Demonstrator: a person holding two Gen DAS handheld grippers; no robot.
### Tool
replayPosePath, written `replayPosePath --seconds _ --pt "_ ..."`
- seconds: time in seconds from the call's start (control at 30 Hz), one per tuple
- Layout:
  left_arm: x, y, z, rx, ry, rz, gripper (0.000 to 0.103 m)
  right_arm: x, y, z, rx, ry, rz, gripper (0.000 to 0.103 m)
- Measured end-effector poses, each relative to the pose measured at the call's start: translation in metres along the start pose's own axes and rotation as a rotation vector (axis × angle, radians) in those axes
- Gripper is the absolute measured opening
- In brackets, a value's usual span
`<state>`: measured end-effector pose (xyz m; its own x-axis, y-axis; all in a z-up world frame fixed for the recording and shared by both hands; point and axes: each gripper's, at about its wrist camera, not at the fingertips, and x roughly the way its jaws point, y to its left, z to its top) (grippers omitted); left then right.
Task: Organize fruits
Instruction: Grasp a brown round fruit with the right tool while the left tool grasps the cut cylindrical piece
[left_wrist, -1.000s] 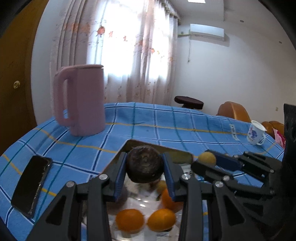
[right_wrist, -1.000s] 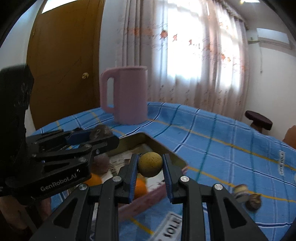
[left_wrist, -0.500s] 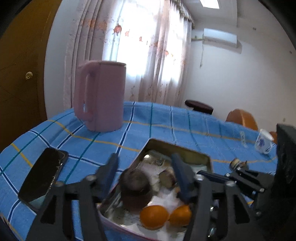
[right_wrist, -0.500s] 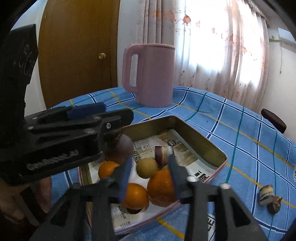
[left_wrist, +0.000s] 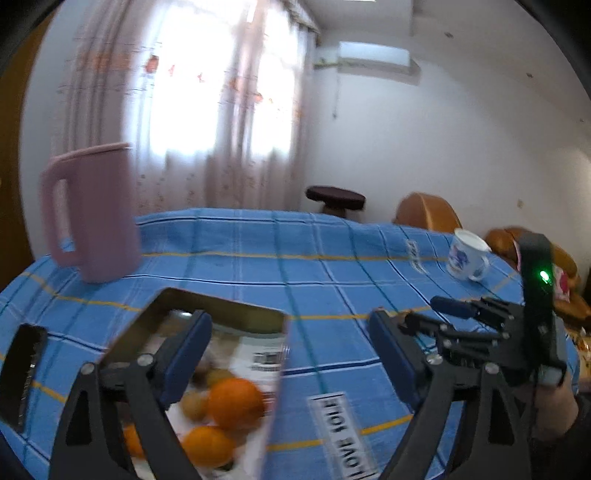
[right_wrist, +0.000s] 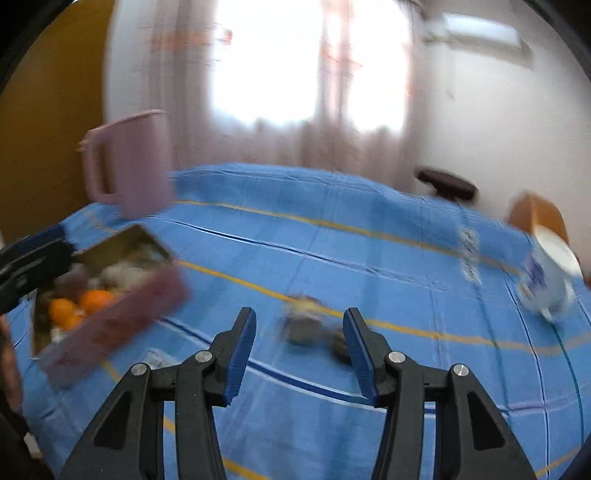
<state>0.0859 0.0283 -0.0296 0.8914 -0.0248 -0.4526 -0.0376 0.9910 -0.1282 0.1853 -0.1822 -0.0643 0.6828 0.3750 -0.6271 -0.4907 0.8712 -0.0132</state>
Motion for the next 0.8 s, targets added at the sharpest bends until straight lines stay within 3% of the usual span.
replayPosePath --seconds 0.17,0.47,0.67,0.8 --pt "0.035 -0.028 -0.003 0.048 0.066 -0.015 0.091 0.017 -0.029 -0.003 0.093 0.083 0.03 0.051" --pt "0.064 -0.044 -0.002 0.083 0.125 -0.014 0.091 0.058 -0.025 0.003 0.085 0.217 0.062 0.051" --pt "0.07 -0.05 0.001 0.092 0.147 -0.025 0.091 0.056 -0.031 0.004 0.116 0.191 0.071 0.044" --pt "0.081 -0.059 0.003 0.102 0.173 -0.04 0.091 0.039 -0.043 0.004 0.164 0.104 -0.023 0.044"
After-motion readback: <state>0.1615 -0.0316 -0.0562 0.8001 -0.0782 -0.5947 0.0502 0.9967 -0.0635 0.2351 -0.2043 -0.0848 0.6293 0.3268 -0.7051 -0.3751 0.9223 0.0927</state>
